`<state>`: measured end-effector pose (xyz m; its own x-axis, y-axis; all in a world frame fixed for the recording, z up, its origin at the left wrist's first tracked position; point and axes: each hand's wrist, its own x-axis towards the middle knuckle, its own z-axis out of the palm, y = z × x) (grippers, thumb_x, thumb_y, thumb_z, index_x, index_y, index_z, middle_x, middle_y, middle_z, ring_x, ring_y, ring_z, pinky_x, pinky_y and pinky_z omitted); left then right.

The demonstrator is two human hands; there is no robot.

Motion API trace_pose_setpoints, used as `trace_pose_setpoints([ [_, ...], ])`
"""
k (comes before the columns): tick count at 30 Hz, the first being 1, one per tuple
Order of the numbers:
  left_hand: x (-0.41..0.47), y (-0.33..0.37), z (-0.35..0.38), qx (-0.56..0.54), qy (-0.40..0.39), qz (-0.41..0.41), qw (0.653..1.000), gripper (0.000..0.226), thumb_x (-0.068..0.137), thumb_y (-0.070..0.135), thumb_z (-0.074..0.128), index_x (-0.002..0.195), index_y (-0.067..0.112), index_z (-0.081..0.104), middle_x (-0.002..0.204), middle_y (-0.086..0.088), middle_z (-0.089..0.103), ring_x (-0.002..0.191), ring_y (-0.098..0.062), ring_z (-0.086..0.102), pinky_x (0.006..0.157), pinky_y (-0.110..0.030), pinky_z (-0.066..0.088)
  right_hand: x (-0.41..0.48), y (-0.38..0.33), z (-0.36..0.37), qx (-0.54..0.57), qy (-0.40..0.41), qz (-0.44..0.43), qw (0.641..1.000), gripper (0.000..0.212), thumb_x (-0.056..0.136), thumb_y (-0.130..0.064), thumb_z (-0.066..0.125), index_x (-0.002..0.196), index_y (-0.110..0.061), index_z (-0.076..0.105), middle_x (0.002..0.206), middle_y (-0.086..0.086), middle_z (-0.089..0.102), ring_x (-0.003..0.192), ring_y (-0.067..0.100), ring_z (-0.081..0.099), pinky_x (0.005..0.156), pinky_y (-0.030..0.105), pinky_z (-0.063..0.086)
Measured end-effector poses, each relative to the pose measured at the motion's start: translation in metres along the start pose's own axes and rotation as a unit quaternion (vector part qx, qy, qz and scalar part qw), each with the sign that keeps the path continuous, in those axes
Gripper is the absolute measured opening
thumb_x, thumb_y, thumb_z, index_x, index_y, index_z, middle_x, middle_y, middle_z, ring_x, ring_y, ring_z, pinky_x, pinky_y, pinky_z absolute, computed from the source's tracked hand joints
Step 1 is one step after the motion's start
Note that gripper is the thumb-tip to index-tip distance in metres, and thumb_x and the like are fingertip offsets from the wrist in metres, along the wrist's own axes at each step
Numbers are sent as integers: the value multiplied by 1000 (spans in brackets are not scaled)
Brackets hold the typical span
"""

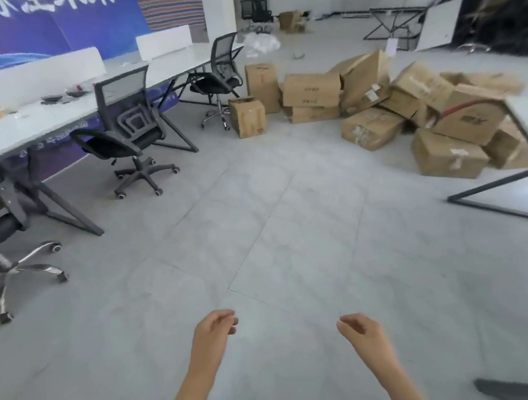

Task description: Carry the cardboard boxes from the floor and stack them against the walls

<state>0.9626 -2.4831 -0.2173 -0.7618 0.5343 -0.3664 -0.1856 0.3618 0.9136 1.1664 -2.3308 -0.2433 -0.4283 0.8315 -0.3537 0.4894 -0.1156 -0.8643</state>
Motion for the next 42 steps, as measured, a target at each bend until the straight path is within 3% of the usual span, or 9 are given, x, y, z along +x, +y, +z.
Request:
trace_pose_setpoints([
  [5,48,24,45,30,-52,-4,998,17,92,5,51,86,13,65,87,-7,67,77,-17,60,69,-24,44,40,1,-17,-4,16,41,999,20,89,-21,59,107,-12,62,98,-3,63,91,8,57,66,11,39],
  [9,113,46,79,33,-79,-6,996,16,92,6,53,83,11,66,84,-8,66,75,-18,59,69,-25,43,102,-29,-31,4,53,39,998,18,90,-22,59,105,-14,61,100,-1,63,93,11,57,72,17,39],
  [18,265,139,165,42,-145,32,988,17,93,7,52,84,12,66,85,-7,67,77,-19,60,78,-32,43,227,-107,-84,58,158,33,985,10,90,-19,58,100,-22,57,93,-12,59,93,9,55,82,20,36],
  [21,295,145,190,52,-163,21,985,17,92,6,51,85,12,66,85,-7,67,78,-19,60,71,-28,44,260,-97,-82,60,157,63,984,10,90,-18,59,100,-19,58,97,-5,62,95,11,56,80,19,37],
  [25,338,148,224,69,-174,-13,982,17,93,6,51,85,12,65,87,-8,67,77,-20,60,67,-24,44,320,-86,-78,32,115,112,987,9,90,-20,59,99,-18,57,90,-10,59,93,10,56,78,18,37],
  [29,402,176,266,68,-153,-7,986,17,93,7,52,84,12,65,86,-8,66,77,-20,59,67,-24,43,411,-110,-103,5,108,79,991,8,90,-20,59,97,-19,57,93,-3,61,84,9,56,67,15,39],
  [32,449,215,303,57,-135,9,989,17,92,6,52,82,11,65,83,-7,65,76,-20,59,66,-24,43,483,-145,-135,1,105,52,993,9,89,-21,59,98,-20,57,95,-2,61,85,9,56,69,17,40],
  [35,488,251,337,34,-116,23,992,15,92,6,52,85,9,65,83,-7,65,75,-19,59,67,-24,43,542,-173,-159,13,99,29,995,9,89,-20,59,98,-20,58,94,-2,62,83,8,56,65,10,40],
  [42,565,271,406,17,-100,-38,994,14,92,8,54,82,8,65,84,-9,66,77,-23,59,68,-27,43,636,-168,-176,-4,28,79,996,9,89,-19,59,98,-21,57,94,1,61,88,13,56,66,9,39],
])
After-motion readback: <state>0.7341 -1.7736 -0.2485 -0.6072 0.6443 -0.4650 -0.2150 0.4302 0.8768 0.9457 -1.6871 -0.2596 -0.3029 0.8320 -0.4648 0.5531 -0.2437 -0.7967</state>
